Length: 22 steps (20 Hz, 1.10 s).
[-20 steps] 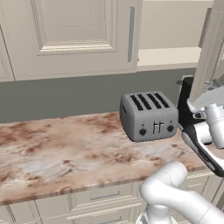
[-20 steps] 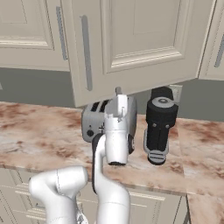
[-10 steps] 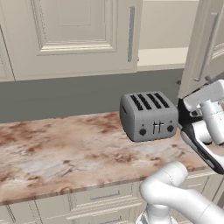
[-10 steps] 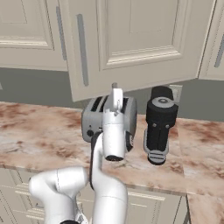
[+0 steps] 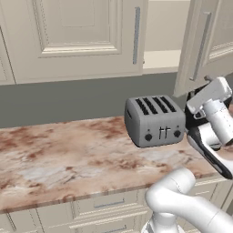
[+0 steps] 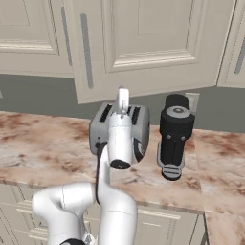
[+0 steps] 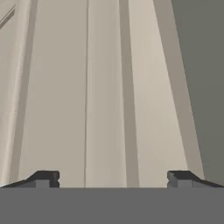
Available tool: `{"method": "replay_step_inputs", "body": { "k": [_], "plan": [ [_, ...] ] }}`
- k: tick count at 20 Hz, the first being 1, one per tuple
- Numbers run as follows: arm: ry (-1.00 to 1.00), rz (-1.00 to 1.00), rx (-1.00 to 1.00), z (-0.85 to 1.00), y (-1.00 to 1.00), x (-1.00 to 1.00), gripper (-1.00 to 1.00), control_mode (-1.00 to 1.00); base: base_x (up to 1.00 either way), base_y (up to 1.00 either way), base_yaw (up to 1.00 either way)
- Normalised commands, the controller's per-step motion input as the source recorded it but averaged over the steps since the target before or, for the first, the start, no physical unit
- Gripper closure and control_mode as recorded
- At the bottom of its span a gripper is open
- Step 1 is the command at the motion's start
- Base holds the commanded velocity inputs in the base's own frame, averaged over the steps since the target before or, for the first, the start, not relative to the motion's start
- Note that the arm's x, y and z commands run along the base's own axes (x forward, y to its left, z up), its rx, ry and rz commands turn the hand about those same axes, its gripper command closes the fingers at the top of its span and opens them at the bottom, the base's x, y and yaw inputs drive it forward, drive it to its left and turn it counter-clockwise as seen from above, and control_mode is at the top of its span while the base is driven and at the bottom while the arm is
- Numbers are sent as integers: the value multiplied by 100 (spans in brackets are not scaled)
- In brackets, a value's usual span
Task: Pick up the bar soap and dish brush from the sink, and place them back in the cabinet, and close the cabinet doors.
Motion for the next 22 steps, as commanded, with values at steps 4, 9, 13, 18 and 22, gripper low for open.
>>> {"method": "replay_step_inputs", "body": {
  "k": [4,9,13,18,22],
  "plan": [
    [21,0,-6,20,18,18,-100,-100,0,0,0],
    [22,0,-5,23,18,18,-100,-100,0,0,0],
    [20,0,-5,18,17,17,-100,-100,0,0,0],
    [15,0,-5,13,17,15,-100,-100,0,0,0],
    [13,0,-6,4,20,19,-100,-100,0,0,0]
  ]
}}
